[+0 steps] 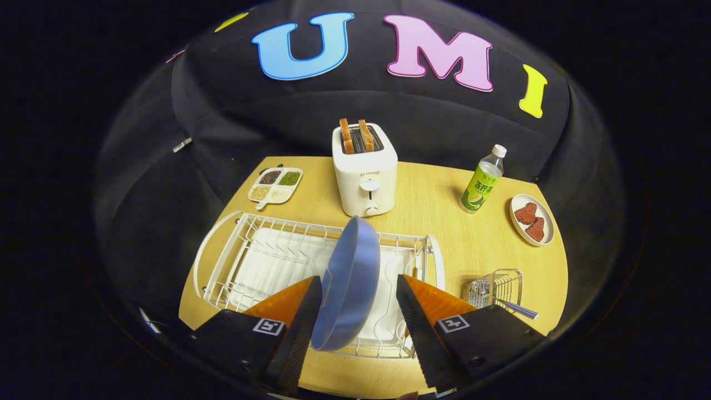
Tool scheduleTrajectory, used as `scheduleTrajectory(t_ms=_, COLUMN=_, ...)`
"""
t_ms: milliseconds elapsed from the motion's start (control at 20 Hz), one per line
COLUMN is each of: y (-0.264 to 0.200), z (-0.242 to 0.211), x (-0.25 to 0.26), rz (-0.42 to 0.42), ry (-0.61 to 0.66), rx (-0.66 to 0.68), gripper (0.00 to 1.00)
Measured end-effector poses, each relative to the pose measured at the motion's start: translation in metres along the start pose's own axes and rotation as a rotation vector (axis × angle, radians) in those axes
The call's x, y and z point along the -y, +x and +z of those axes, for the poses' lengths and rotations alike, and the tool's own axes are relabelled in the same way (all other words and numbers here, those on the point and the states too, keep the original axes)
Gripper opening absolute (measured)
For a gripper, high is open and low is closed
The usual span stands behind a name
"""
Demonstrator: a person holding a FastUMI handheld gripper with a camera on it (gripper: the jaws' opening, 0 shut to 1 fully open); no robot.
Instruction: Take the plate from the dish rack, then take the spoon from the basket and place it into the plate.
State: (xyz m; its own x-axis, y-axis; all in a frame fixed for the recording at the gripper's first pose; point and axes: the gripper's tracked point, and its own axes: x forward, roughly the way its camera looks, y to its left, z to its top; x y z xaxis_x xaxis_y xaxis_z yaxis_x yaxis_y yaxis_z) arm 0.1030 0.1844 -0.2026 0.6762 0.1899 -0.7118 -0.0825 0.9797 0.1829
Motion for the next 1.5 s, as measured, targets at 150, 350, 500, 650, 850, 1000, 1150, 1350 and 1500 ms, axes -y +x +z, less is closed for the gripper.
scheduleTrajectory(t_ms=150, y=0.017, z=-0.012, x=0.004, rz=-0.052, ry=-0.017, rx=-0.053, gripper=0.76)
scheduleTrajectory(t_ms=350, y=0.036, z=-0.02, x=0.01, rz=-0.102, ry=-0.017, rx=-0.092, gripper=0.55)
scheduleTrajectory(t_ms=500, y=0.036, z=-0.022, x=0.02, rz=-0.171, ry=0.01, rx=-0.135, gripper=0.41)
scheduleTrajectory(t_ms=650, y=0.034, z=-0.014, x=0.019, rz=-0.192, ry=0.02, rx=-0.134, gripper=0.34)
scheduleTrajectory(t_ms=850, y=0.025, z=0.007, x=0.025, rz=-0.212, ry=0.025, rx=-0.097, gripper=0.31)
scheduleTrajectory(t_ms=1000, y=0.016, z=0.015, x=0.035, rz=-0.212, ry=0.023, rx=-0.057, gripper=0.3)
scheduleTrajectory(t_ms=1150, y=0.001, z=0.02, x=0.037, rz=-0.156, ry=0.065, rx=-0.031, gripper=0.29)
scheduleTrajectory(t_ms=1350, y=-0.031, z=0.022, x=0.047, rz=-0.072, ry=0.11, rx=0.01, gripper=0.29)
scheduleTrajectory(t_ms=1500, y=-0.06, z=0.012, x=0.059, rz=0.015, ry=0.137, rx=0.018, gripper=0.29)
